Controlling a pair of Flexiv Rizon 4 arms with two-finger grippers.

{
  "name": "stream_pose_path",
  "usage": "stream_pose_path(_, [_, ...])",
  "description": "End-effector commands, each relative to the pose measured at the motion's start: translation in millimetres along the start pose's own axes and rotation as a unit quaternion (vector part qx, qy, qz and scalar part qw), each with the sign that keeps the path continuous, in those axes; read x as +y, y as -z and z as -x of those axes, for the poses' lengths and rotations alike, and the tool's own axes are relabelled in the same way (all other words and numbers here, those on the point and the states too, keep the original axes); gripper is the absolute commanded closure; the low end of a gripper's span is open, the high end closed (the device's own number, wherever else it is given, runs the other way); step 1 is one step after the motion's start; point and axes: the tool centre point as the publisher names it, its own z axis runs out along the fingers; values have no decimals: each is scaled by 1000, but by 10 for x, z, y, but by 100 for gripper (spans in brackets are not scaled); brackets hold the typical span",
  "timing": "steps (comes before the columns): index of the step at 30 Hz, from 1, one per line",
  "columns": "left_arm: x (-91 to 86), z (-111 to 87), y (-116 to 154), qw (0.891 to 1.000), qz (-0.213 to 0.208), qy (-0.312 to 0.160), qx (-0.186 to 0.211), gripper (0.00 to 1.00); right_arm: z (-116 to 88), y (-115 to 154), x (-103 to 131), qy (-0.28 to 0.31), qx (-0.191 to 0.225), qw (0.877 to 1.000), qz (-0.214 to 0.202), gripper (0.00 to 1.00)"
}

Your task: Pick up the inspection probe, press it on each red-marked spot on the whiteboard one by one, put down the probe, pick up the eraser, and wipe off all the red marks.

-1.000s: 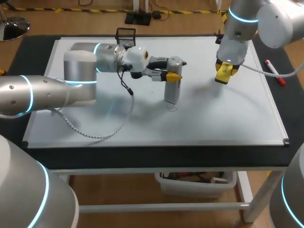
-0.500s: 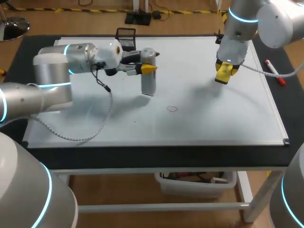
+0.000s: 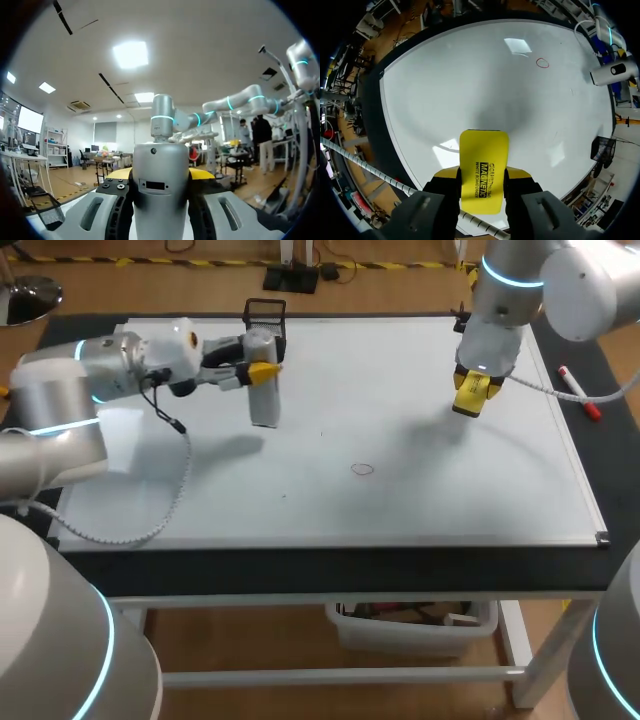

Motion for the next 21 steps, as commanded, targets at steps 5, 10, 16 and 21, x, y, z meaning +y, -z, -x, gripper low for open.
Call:
stream_pose_path(5, [-175, 30, 256, 998, 0, -11, -57, 100, -5, 4, -5, 1, 1, 1000, -1, 100])
stream_pose_path(10, [-199, 95, 358, 998, 2, -13, -69, 100, -5, 4, -5, 1, 1, 1000, -1, 100])
stream_pose_path(16, [-215, 157, 483, 996, -4, -11, -87, 100, -5, 4, -5, 1, 1, 1000, -1, 100])
stream_pose_path(21, [-257, 157, 555, 996, -2, -14, -93, 100, -5, 4, -5, 1, 1, 1000, -1, 100])
